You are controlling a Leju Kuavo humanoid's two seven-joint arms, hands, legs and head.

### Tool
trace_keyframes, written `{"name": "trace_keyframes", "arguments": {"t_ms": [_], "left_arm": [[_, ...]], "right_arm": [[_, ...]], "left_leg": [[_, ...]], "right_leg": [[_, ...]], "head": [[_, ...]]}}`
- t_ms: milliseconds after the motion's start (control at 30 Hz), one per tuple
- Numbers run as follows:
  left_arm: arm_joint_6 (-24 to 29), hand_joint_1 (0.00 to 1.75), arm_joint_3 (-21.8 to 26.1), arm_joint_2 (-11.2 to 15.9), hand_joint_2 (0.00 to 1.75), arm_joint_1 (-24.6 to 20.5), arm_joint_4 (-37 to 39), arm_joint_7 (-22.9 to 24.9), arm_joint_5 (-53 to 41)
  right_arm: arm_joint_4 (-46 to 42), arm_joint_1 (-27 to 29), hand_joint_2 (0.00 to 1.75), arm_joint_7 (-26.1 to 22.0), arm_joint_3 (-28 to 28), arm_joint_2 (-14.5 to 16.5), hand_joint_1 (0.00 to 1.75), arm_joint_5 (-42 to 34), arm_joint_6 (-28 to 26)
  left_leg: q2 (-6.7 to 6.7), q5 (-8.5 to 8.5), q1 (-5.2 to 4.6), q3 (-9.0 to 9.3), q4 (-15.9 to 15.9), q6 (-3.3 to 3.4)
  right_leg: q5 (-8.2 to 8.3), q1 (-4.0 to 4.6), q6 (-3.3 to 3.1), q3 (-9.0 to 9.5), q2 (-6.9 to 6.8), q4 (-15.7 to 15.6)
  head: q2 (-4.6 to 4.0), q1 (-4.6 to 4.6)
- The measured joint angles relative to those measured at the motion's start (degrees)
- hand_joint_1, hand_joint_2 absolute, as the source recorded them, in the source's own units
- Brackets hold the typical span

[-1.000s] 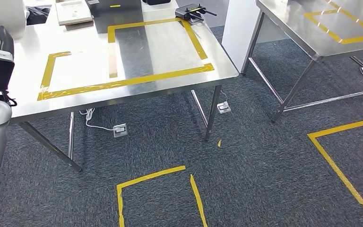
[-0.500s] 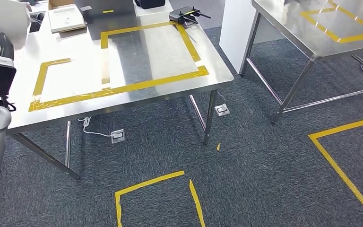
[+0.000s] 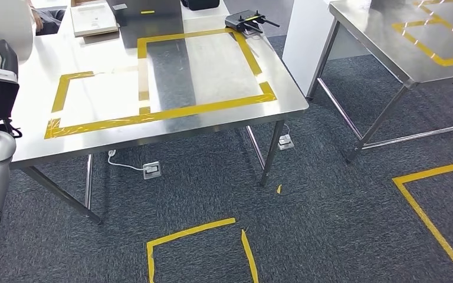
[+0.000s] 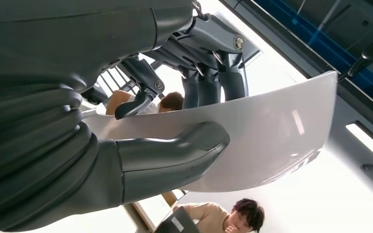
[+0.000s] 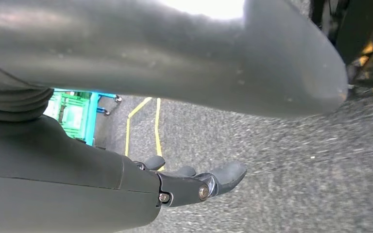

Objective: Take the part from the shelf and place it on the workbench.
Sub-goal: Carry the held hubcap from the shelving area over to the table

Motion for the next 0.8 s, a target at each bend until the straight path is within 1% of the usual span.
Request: {"name": "trace_keyframes", "arguments": {"t_ms": [33,67,100,167,200,233,267,300,333,367,400,433,467,500,533,567,633,667,700,733,767,800], "left_arm": [[0.0,1.75,0.0,0.0,1.75,0.0,0.0,0.0,0.0],[0.0,1.75,0.0,0.0,1.75,-0.1,-0.1,0.0,0.0],[0.0,1.75,0.0,0.0,1.75,-0.1,-0.1,0.0,0.0],[0.0,1.75,0.0,0.0,1.75,-0.1,-0.3,0.0,0.0],[0.0,1.75,0.0,0.0,1.75,-0.1,-0.4,0.0,0.0],[0.0,1.75,0.0,0.0,1.75,-0.2,-0.4,0.0,0.0],[0.0,1.75,0.0,0.0,1.75,-0.3,-0.4,0.0,0.0],[0.0,1.75,0.0,0.0,1.75,-0.3,-0.3,0.1,0.0],[0.0,1.75,0.0,0.0,1.75,-0.1,-0.2,0.1,-0.1],[0.0,1.75,0.0,0.0,1.75,0.0,-0.2,0.1,-0.1],[0.0,1.75,0.0,0.0,1.75,0.1,-0.1,0.2,-0.1],[0.0,1.75,0.0,-0.1,1.75,0.1,-0.1,0.2,-0.1],[-0.1,1.75,0.0,-0.1,1.75,0.1,0.0,0.2,-0.2],[-0.1,1.75,0.0,-0.1,1.75,0.0,0.1,0.2,-0.3],[-0.1,1.75,0.0,-0.1,1.75,-0.2,0.2,0.2,-0.4],[-0.1,1.75,0.0,-0.2,1.75,-0.4,0.3,0.2,-0.6],[-0.1,1.75,0.0,-0.3,1.75,-0.6,0.4,0.3,-0.7],[-0.1,1.75,0.0,-0.3,1.75,-0.6,0.4,0.3,-0.7],[-0.1,1.75,0.0,-0.4,1.75,-0.8,0.4,0.3,-0.7],[-0.1,1.75,0.0,-0.5,1.75,-0.9,0.5,0.2,-0.8],[-0.1,1.75,0.0,-0.6,1.75,-1.0,0.6,0.2,-0.9],[-0.1,1.75,0.0,-0.7,1.75,-1.1,0.6,0.2,-0.9]], "right_arm": [[0.0,0.0,0.00,0.0,0.0,0.0,0.00,0.0,0.0],[0.0,-0.1,0.00,0.0,0.0,0.0,0.00,0.0,0.0],[0.0,-0.1,0.00,0.0,0.0,0.0,0.00,0.0,0.0],[0.0,-0.1,0.00,0.0,0.0,0.0,0.00,0.0,0.0],[0.0,-0.1,0.00,0.1,0.0,0.0,0.00,0.0,0.0],[0.0,-0.2,0.00,0.1,0.0,0.0,0.00,0.0,0.0],[0.0,-0.2,0.00,0.2,0.0,0.0,0.00,0.0,0.0],[0.0,-0.2,0.00,0.2,0.0,0.0,0.00,0.0,0.0],[0.0,-0.2,0.00,0.2,0.0,0.0,0.00,0.0,0.0],[0.0,-0.1,0.00,0.2,0.0,0.0,0.00,0.0,0.0],[0.0,-0.1,0.00,0.2,0.0,0.0,0.00,0.0,0.0],[0.0,0.0,0.00,0.2,0.0,0.0,0.00,0.0,0.0],[0.0,0.0,0.00,0.2,0.0,0.0,0.00,0.0,0.0],[0.0,0.0,0.00,0.2,0.0,0.0,0.00,0.0,0.0],[0.0,0.0,0.00,0.1,-0.1,0.0,0.00,0.0,0.0],[0.0,-0.1,0.00,-0.1,-0.1,0.0,0.00,-0.1,0.0],[0.0,-0.2,0.00,-0.3,-0.1,0.0,0.00,-0.1,0.0],[0.0,-0.2,0.00,-0.2,-0.1,0.0,0.00,-0.1,0.0],[0.0,-0.2,0.00,-0.1,-0.1,0.0,0.00,-0.1,0.0],[0.0,-0.3,0.00,0.0,-0.1,0.0,0.00,-0.1,0.0],[0.0,-0.3,0.00,0.1,-0.1,0.0,0.00,-0.1,0.0],[0.0,-0.3,0.00,0.0,-0.1,0.0,0.00,-0.1,0.0]], "left_leg": [[-0.05,-0.35,-0.10,0.28,0.0,-0.25],[-0.09,-0.63,-0.18,0.44,-0.1,-0.53],[-0.13,-0.81,-0.26,0.58,-0.2,-0.84],[-0.07,-1.21,-0.19,0.89,-0.2,-1.48],[0.01,-1.78,-0.16,0.56,0.8,-1.79],[0.09,-2.77,-0.10,-0.46,3.0,-2.09],[0.16,-4.07,0.00,-2.27,6.3,-2.32],[0.19,-5.40,0.09,-4.61,10.3,-2.54],[0.19,-6.17,0.20,-6.92,13.8,-2.75],[0.20,-5.86,0.33,-8.56,15.7,-2.89],[0.22,-4.26,0.45,-9.17,15.4,-3.00],[0.26,-1.62,0.56,-8.69,12.8,-3.04],[0.32,1.42,0.66,-7.49,8.8,-3.04],[0.38,3.56,0.62,-6.05,5.1,-2.98],[0.42,4.49,0.56,-4.81,2.2,-2.64],[0.42,4.56,0.47,-4.11,0.5,-2.24],[0.30,3.52,0.37,-3.60,-0.2,-1.14],[0.24,3.35,0.42,-3.45,-0.3,-0.75],[0.20,3.13,0.48,-3.14,-0.4,-0.34],[0.17,2.93,0.55,-2.77,-0.4,0.00],[0.19,2.66,0.55,-2.46,-0.5,0.29],[0.20,2.36,0.50,-2.19,-0.5,0.50]], "right_leg": [[0.83,0.16,-0.30,1.22,0.00,-2.7],[0.79,0.28,-0.55,1.91,0.01,-4.1],[0.33,0.34,-0.73,2.23,0.03,-4.3],[0.08,0.12,-1.21,2.82,0.07,-4.8],[-0.04,-0.02,-1.52,3.27,0.08,-5.1],[-0.20,-0.18,-1.80,3.78,0.09,-5.3],[-0.46,-0.25,-2.02,4.19,0.10,-5.5],[-0.79,-0.27,-2.15,4.55,0.11,-5.5],[-1.17,-0.29,-2.16,4.96,0.14,-5.5],[-1.61,-0.32,-2.11,5.48,0.18,-5.5],[-2.10,-0.36,-2.01,6.13,0.22,-5.5],[-2.65,-0.41,-1.84,6.88,0.26,-5.4],[-3.23,-0.47,-1.63,7.62,0.29,-5.4],[-3.81,-0.42,-1.31,8.15,0.30,-5.4],[-4.29,-0.36,-0.99,8.41,0.31,-5.3],[-4.59,-0.30,-0.66,8.53,0.30,-5.3],[-4.81,-0.18,-0.11,8.69,0.27,-5.2],[-4.91,-0.19,0.15,8.69,0.24,-4.9],[-5.23,-0.21,0.40,8.26,0.23,-3.8],[-5.89,-0.28,0.65,7.05,0.21,-1.7],[-6.91,-0.33,0.84,5.06,0.20,1.5],[-8.19,-0.35,0.98,2.50,0.21,5.4]], "head": [[0.00,0.03],[0.00,0.04],[0.00,0.05],[0.00,0.01],[0.00,-0.08],[0.00,-0.16],[0.00,-0.23],[0.00,-0.29],[0.00,-0.27],[0.00,-0.28],[0.00,-0.28],[0.00,-0.28],[0.00,-0.29],[0.00,-0.27],[0.00,-0.28],[0.00,-0.19],[0.00,-0.01],[0.00,0.09],[0.00,0.13],[0.00,0.16],[-0.01,0.20],[-0.01,0.23]]}}
